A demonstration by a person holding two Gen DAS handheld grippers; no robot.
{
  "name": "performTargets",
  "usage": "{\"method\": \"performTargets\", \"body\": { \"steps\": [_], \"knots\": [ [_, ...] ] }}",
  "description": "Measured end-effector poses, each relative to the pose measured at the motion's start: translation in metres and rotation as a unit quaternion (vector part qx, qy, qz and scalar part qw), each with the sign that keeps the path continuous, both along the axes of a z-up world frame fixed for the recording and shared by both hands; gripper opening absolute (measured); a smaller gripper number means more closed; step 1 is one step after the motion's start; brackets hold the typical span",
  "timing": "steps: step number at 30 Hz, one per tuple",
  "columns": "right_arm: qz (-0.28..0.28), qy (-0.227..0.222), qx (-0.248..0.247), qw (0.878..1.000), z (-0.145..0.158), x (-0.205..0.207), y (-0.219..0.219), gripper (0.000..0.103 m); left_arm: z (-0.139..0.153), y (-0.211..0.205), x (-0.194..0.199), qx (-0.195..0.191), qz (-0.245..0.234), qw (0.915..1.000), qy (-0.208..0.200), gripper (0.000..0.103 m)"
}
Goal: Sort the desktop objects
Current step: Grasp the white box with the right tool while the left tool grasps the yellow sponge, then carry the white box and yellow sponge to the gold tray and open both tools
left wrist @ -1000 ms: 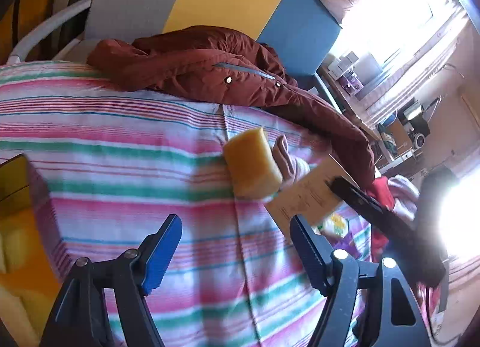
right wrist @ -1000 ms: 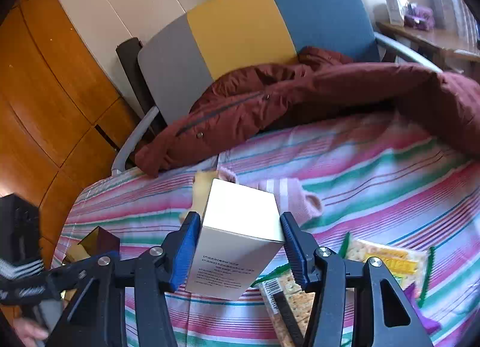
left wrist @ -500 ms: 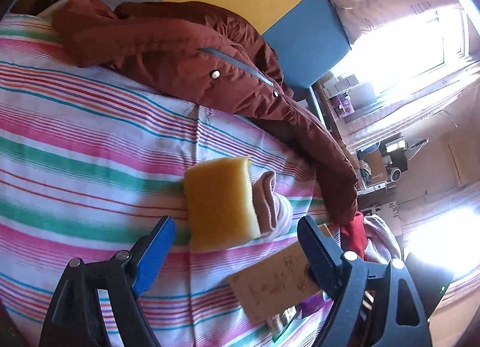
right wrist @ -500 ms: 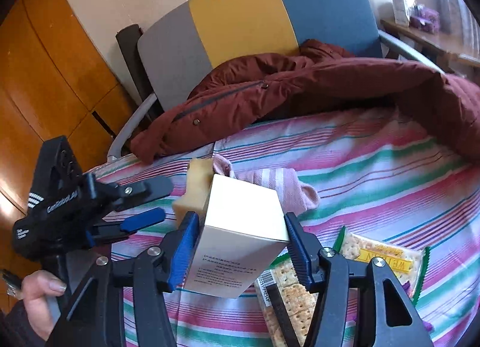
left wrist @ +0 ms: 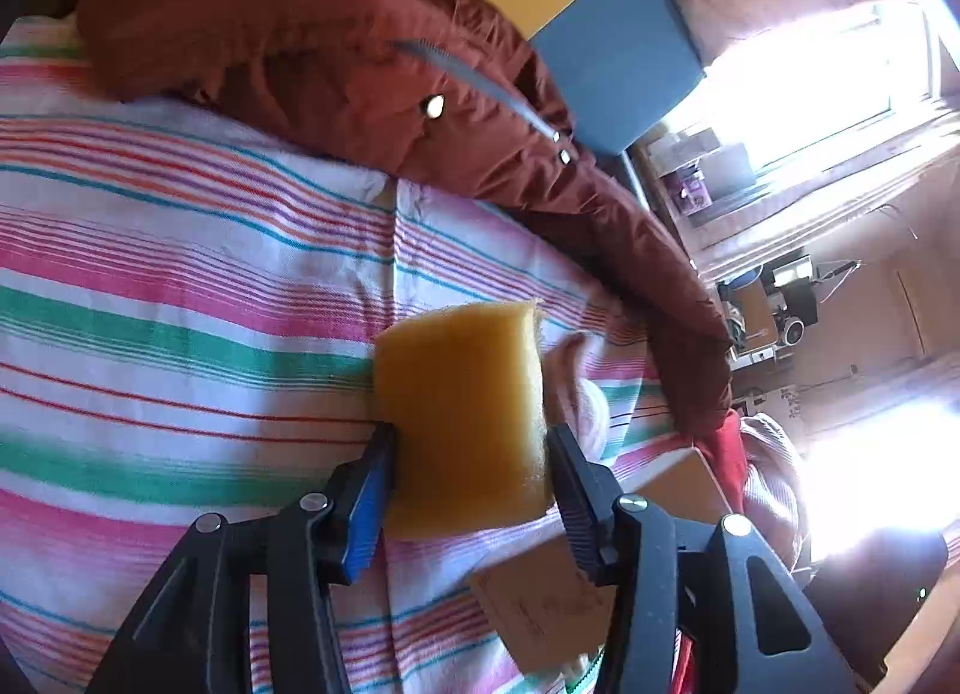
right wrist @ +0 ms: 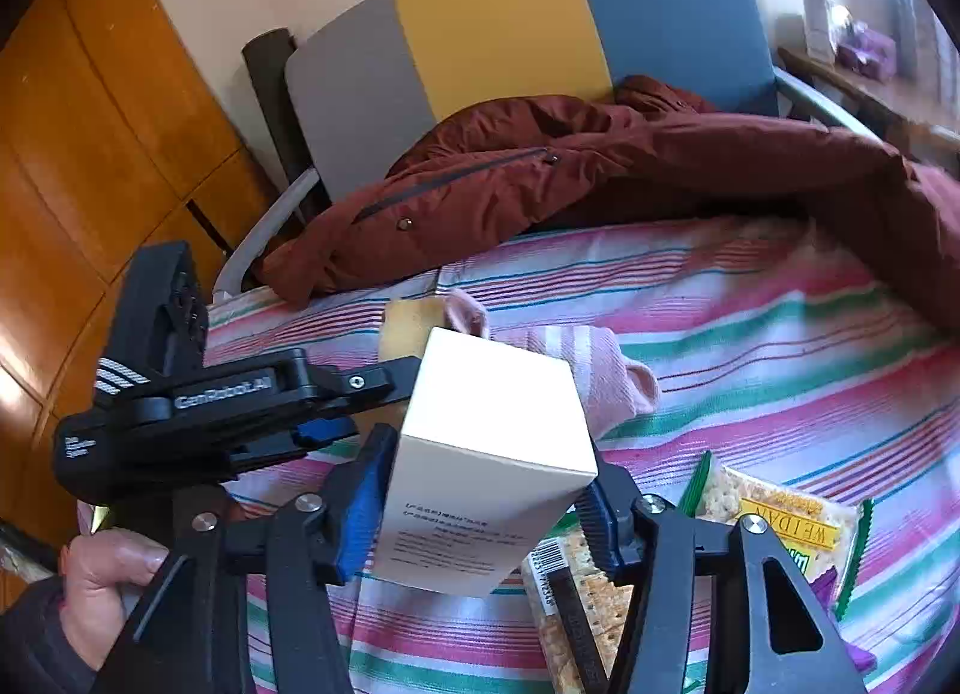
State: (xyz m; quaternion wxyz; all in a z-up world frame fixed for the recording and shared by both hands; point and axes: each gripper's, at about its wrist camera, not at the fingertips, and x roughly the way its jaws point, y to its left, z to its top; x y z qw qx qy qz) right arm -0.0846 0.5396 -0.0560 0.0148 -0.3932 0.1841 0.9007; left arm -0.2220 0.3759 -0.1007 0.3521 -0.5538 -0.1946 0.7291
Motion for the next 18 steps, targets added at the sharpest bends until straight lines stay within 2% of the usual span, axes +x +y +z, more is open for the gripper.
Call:
{"method": "performTargets", "body": {
  "steps": [4, 7, 13, 18],
  "knots": [
    [0.005, 0.008, 0.005, 1.000, 0.005, 0.002, -0.003, 0.053, 0.024, -0.017, 0.011, 0.001, 0.008, 0.9995, 0.032, 0.050],
    [0.009, 0.009, 0.010, 1.000, 0.007, 0.004, -0.006, 0.053, 0.052, -0.029, 0.029, -0.025, 0.007, 0.9958, 0.088, 0.050],
    [0.035, 0.015, 0.023, 0.999, 0.012, 0.006, -0.027, 0.053, 0.093, -0.063, 0.073, -0.089, 0.016, 0.9804, 0.175, 0.050],
    [0.050, 0.021, 0.030, 0.998, 0.017, 0.011, -0.044, 0.053, 0.110, -0.098, 0.107, -0.132, 0.034, 0.9664, 0.218, 0.051]
  ]
}}
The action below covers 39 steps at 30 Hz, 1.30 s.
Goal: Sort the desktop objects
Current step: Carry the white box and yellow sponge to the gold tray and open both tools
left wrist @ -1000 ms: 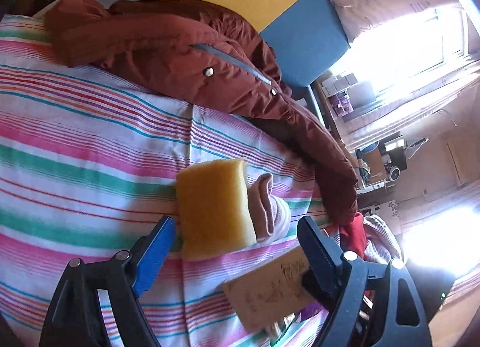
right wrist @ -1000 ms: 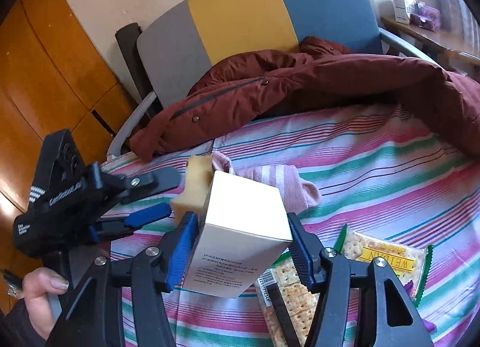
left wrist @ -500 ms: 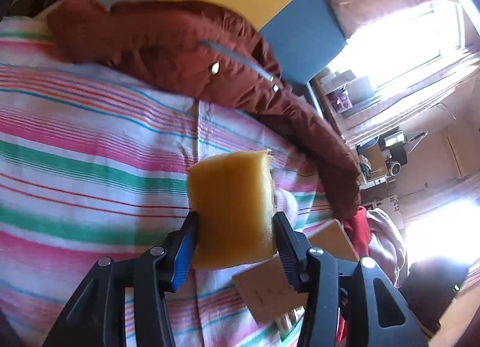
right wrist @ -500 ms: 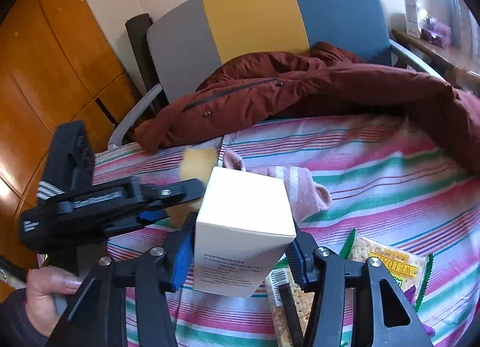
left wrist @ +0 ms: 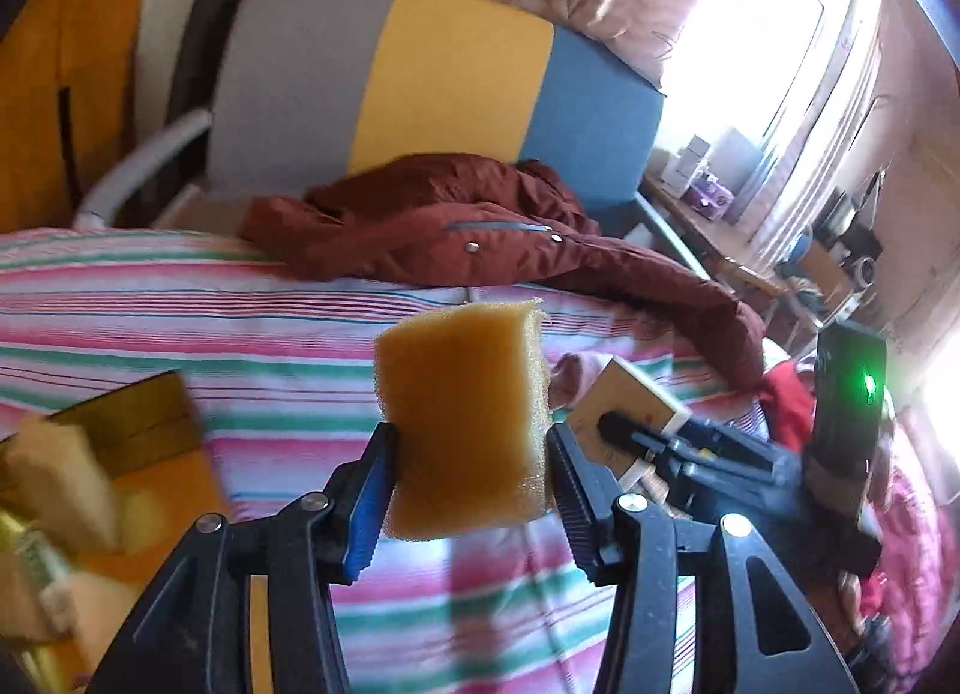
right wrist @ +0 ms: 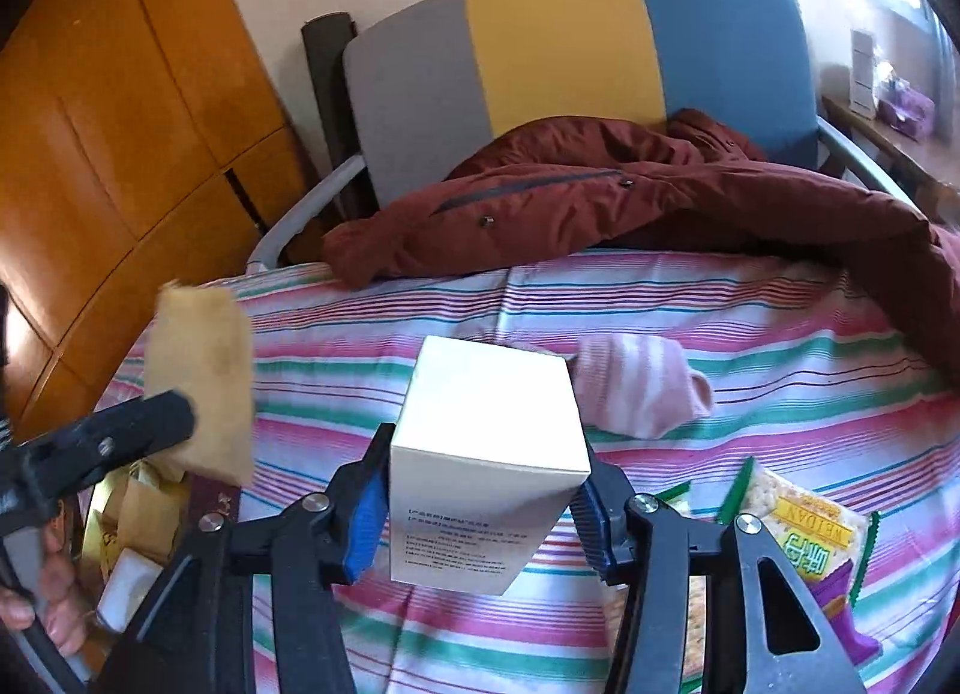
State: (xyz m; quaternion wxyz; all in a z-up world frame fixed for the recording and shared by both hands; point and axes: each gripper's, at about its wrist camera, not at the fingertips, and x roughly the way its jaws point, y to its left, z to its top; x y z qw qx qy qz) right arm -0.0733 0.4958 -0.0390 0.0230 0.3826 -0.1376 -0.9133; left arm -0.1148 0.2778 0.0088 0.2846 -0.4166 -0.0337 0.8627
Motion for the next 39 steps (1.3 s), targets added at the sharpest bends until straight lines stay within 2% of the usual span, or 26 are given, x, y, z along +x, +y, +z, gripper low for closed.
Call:
{"method": "performTargets", "body": {
  "steps": [8, 15, 27, 39],
  "knots": [
    [0.021, -0.004, 0.000, 1.000, 0.001, 0.007, -0.030, 0.053, 0.009, -0.052, 0.037, -0.041, 0.034, 0.9977, 0.041, 0.051],
    [0.035, -0.001, -0.022, 0.999, 0.002, 0.023, -0.063, 0.053, 0.003, -0.088, 0.056, -0.054, 0.055, 0.9962, 0.042, 0.051],
    [0.050, 0.014, -0.050, 0.997, 0.017, 0.057, -0.111, 0.053, -0.013, -0.135, 0.076, -0.058, 0.084, 0.9944, 0.028, 0.051],
    [0.089, 0.028, -0.056, 0.994, 0.034, 0.066, -0.162, 0.053, -0.019, -0.179, 0.090, -0.049, 0.112, 0.9922, 0.024, 0.051]
  ]
}}
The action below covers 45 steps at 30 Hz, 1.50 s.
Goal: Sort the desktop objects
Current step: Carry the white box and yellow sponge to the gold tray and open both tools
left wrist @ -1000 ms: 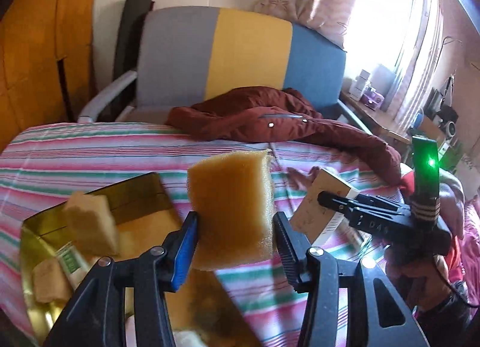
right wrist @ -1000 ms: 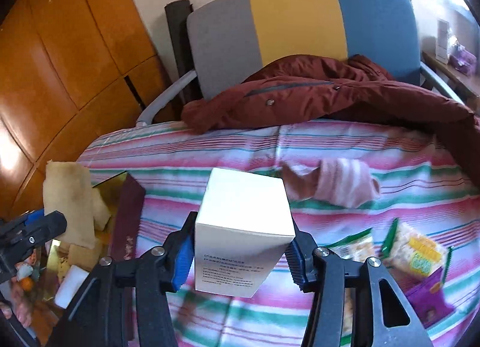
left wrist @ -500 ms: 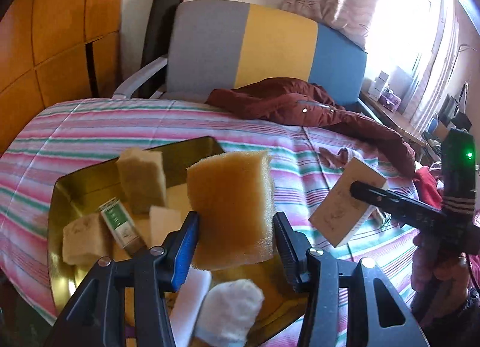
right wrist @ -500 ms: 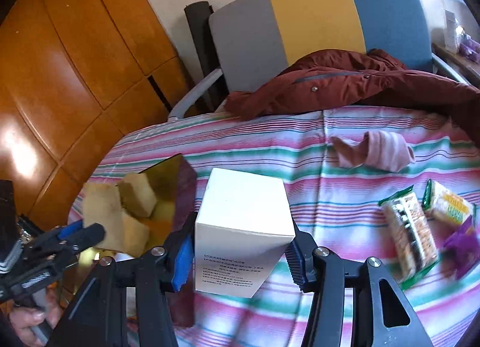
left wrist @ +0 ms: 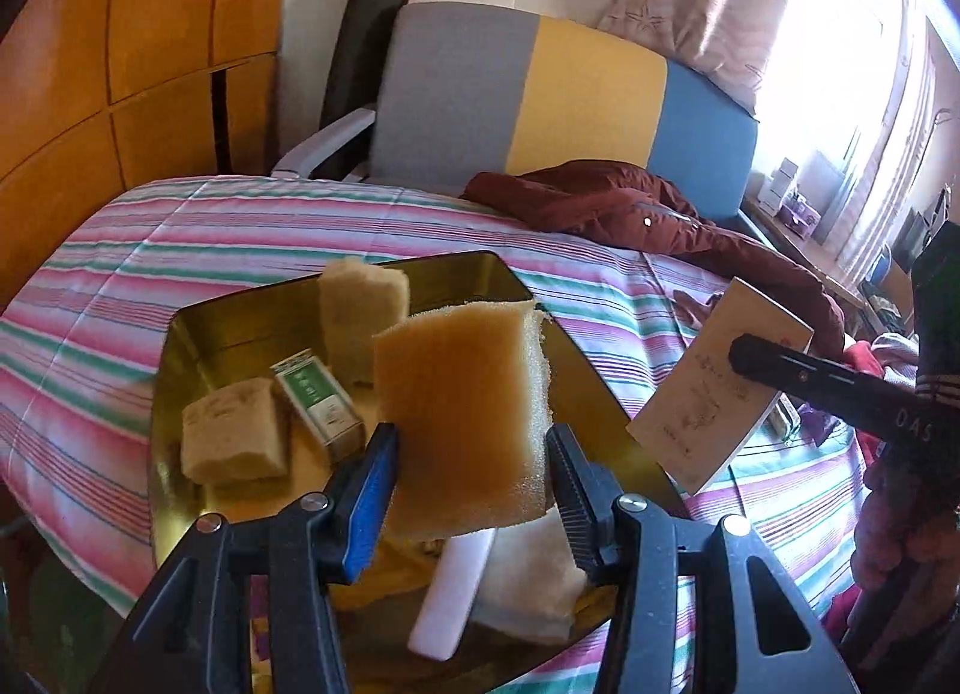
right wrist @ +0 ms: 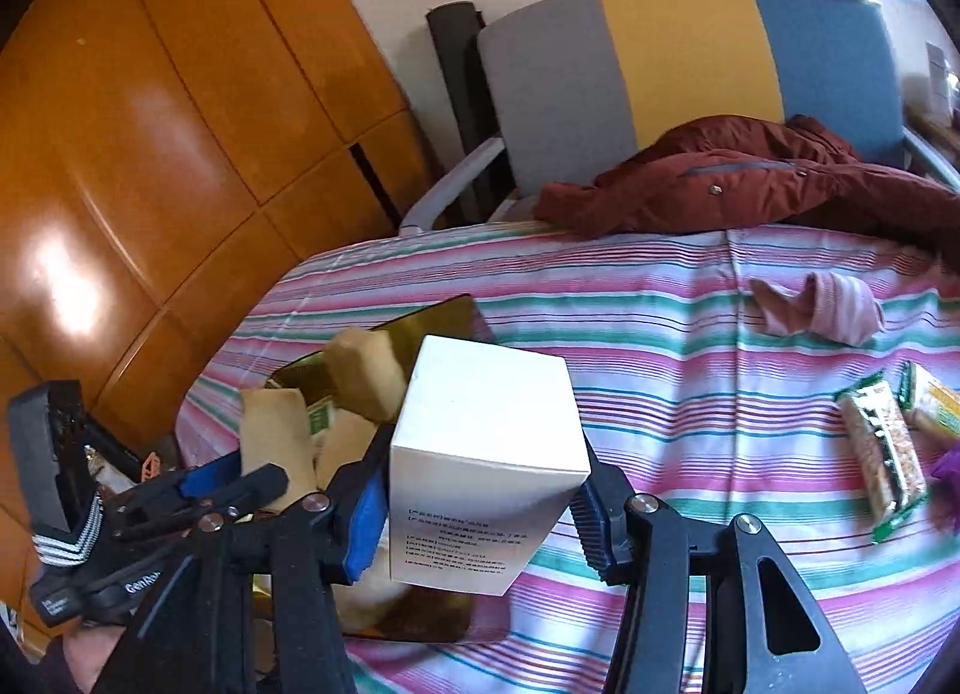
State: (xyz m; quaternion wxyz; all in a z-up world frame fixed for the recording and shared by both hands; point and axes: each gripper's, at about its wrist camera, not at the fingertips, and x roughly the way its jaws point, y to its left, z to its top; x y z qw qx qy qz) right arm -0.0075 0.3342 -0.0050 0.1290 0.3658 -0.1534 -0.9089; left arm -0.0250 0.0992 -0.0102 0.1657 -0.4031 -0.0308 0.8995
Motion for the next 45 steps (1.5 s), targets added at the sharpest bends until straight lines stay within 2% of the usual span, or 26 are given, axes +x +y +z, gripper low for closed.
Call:
{"method": "performTargets", "body": {
  "steps": [9, 18, 24, 28, 29, 31, 34, 40, 45],
  "knots": [
    [0.036, 0.003, 0.018, 0.999, 0.008, -0.009, -0.044, 0.053, 0.001, -0.054, 0.006, 0.025, 0.049, 0.9985, -0.001, 0.051],
    [0.056, -0.004, 0.061, 0.997, 0.005, -0.033, -0.075, 0.054, -0.015, -0.096, 0.006, 0.026, 0.094, 0.9951, -0.016, 0.051],
    [0.058, -0.010, 0.099, 0.993, 0.003, -0.057, -0.088, 0.054, -0.030, -0.101, 0.002, 0.016, 0.097, 0.9946, -0.031, 0.052],
    [0.056, -0.012, 0.125, 0.991, 0.004, -0.078, -0.098, 0.056, -0.037, -0.098, -0.002, 0.016, 0.093, 0.9947, -0.042, 0.060],
    [0.055, -0.009, 0.134, 0.989, 0.005, -0.085, -0.102, 0.058, -0.038, -0.099, -0.002, 0.021, 0.092, 0.9947, -0.043, 0.063],
    [0.057, -0.012, 0.135, 0.989, 0.005, -0.094, -0.107, 0.072, -0.037, -0.100, -0.002, 0.025, 0.090, 0.9948, -0.041, 0.066],
    [0.057, -0.009, 0.147, 0.987, 0.005, -0.104, -0.115, 0.073, -0.035, -0.103, 0.000, 0.025, 0.093, 0.9947, -0.035, 0.066],
    [0.047, -0.018, 0.139, 0.989, -0.004, -0.098, -0.110, 0.074, -0.028, -0.109, 0.004, 0.025, 0.107, 0.9938, -0.019, 0.066],
    [0.026, -0.029, 0.129, 0.991, -0.012, -0.080, -0.094, 0.074, -0.015, -0.102, 0.008, 0.023, 0.098, 0.9949, 0.003, 0.066]
  ]
}}
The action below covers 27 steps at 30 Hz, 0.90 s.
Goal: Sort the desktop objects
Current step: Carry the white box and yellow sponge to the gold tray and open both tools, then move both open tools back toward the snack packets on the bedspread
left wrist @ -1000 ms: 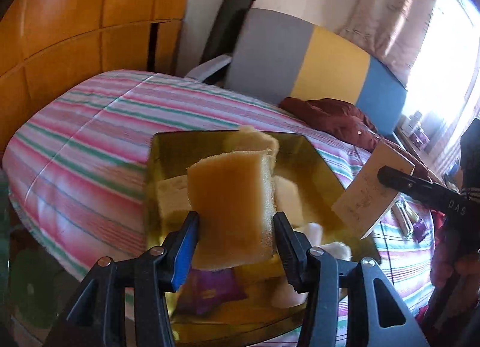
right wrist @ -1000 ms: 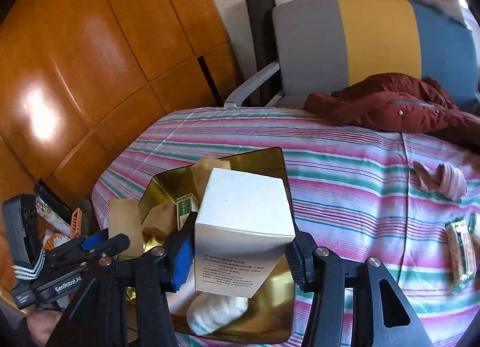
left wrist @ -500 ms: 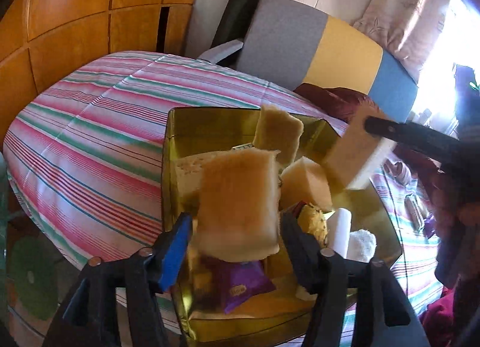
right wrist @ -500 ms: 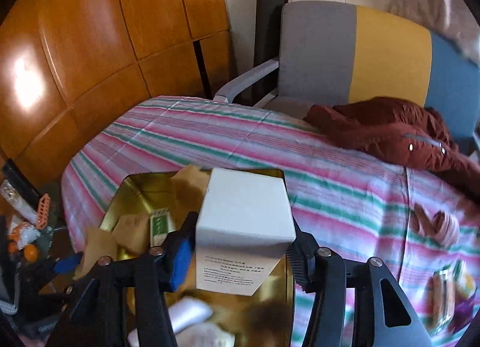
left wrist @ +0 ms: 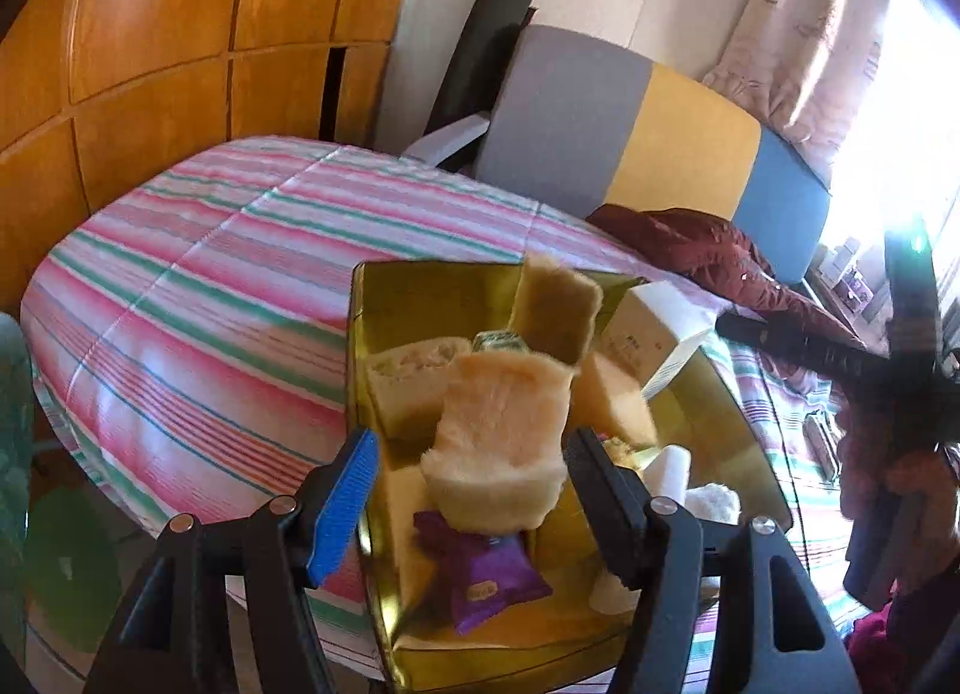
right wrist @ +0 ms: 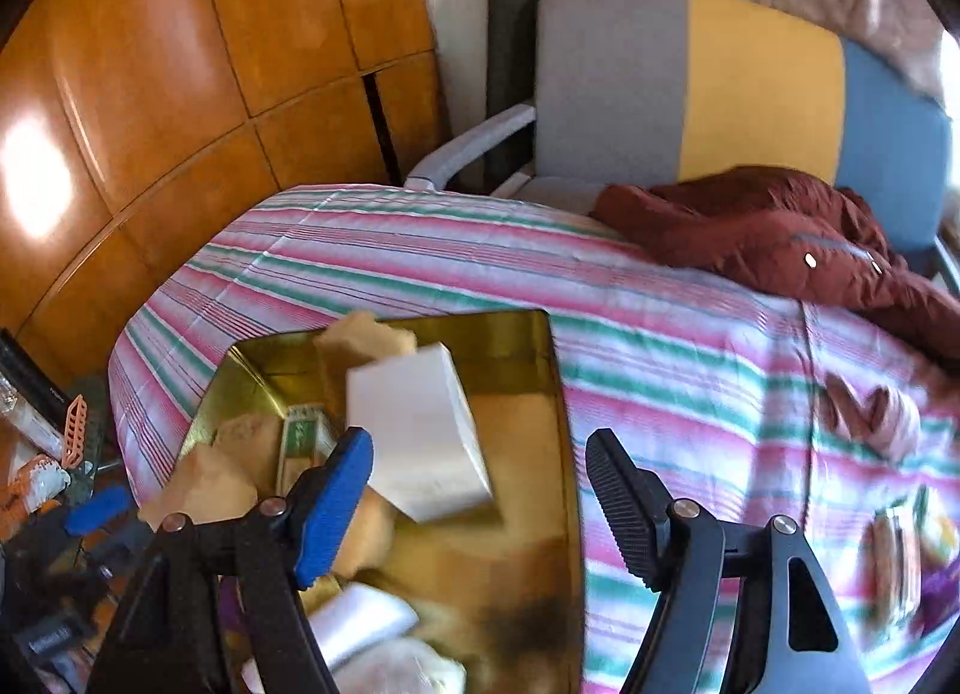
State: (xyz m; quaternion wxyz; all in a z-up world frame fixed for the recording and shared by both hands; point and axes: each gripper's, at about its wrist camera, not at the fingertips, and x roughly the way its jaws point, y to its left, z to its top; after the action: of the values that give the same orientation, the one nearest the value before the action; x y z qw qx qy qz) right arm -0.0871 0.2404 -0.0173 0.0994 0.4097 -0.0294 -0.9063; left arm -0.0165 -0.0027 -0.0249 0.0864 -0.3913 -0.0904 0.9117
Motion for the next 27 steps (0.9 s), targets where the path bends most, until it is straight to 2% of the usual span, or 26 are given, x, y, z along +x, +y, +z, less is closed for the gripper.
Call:
{"method": "performTargets", "body": {
  "steps": [5, 7, 27],
  "knots": [
    [-0.021, -0.005, -0.003, 1.000, -0.004, 0.020, 0.021, 0.075, 0.011, 0.018, 0.004, -0.018, -0.023, 0.9994, 0.017, 0.066],
    [-0.030, -0.005, -0.003, 1.000, -0.004, 0.028, 0.030, 0.080, 0.013, 0.025, 0.005, -0.022, -0.034, 0.9990, 0.020, 0.066],
    [-0.080, -0.019, 0.008, 0.997, -0.020, 0.071, 0.091, 0.082, 0.027, 0.097, 0.018, -0.068, -0.120, 0.9897, 0.038, 0.066]
  ]
}}
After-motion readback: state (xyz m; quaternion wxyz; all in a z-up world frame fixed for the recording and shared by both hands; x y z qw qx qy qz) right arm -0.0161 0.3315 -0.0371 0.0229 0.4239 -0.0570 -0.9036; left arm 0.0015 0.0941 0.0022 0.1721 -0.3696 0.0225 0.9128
